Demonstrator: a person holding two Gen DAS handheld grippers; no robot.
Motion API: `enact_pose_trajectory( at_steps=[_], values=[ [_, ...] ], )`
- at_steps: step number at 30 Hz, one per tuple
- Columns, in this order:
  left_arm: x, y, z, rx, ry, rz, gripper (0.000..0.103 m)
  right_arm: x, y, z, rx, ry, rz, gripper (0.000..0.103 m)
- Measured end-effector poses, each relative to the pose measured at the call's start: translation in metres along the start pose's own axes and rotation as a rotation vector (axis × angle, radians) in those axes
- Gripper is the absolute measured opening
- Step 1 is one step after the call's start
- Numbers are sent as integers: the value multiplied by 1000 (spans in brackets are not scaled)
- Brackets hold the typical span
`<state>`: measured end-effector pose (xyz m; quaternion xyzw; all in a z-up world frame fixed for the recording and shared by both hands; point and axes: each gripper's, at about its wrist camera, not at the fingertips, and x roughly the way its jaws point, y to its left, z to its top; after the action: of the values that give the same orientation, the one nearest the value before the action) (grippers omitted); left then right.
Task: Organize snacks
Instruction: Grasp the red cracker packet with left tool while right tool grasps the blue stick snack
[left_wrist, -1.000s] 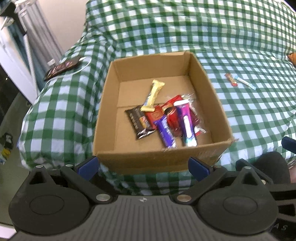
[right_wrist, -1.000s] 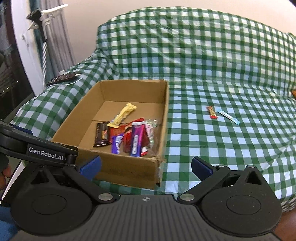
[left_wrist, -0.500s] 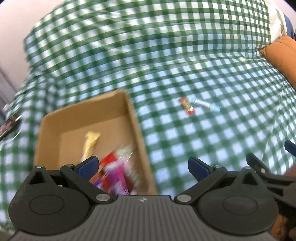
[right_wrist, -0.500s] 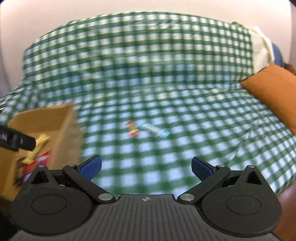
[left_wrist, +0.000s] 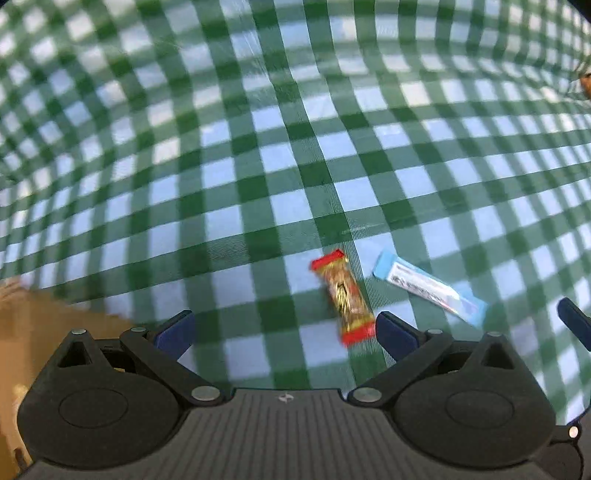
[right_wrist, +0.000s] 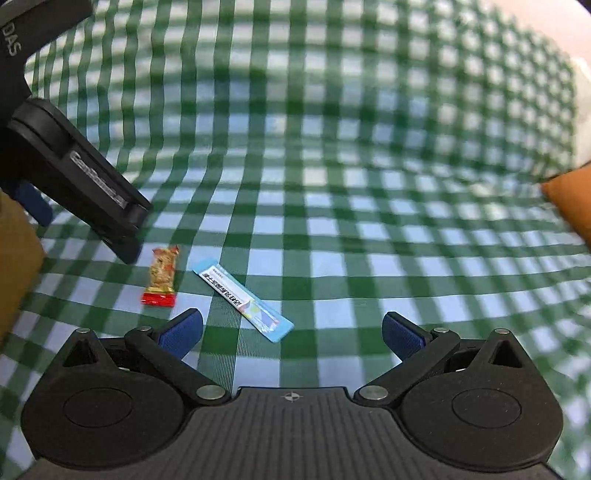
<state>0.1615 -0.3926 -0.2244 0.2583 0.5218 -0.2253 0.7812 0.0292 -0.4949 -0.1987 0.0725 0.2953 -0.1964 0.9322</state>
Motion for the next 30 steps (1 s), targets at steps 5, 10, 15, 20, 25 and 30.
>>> enact_pose_trajectory(
  at_steps=[5,10,15,20,25,30],
  values=[
    [48,1,7,-19,96,-46,103,54,-3,-2,5,55,44,103],
    [57,12,6,-56,93,-93,103,69,5,-9,-44,-28,40,103],
    [59,11,8,-68,94,-81,103,69,9,-12,-43,-35,40,103],
    [55,15,13,-128,100,-67,89,69,10,-10,-72,-30,18,96],
    [38,24,14,-164,101,-120,24,56,39,-4,-110,14,76,25],
    [5,34,2,-141,52,-157,23,36,44,6,-42,41,49,19]
  ],
)
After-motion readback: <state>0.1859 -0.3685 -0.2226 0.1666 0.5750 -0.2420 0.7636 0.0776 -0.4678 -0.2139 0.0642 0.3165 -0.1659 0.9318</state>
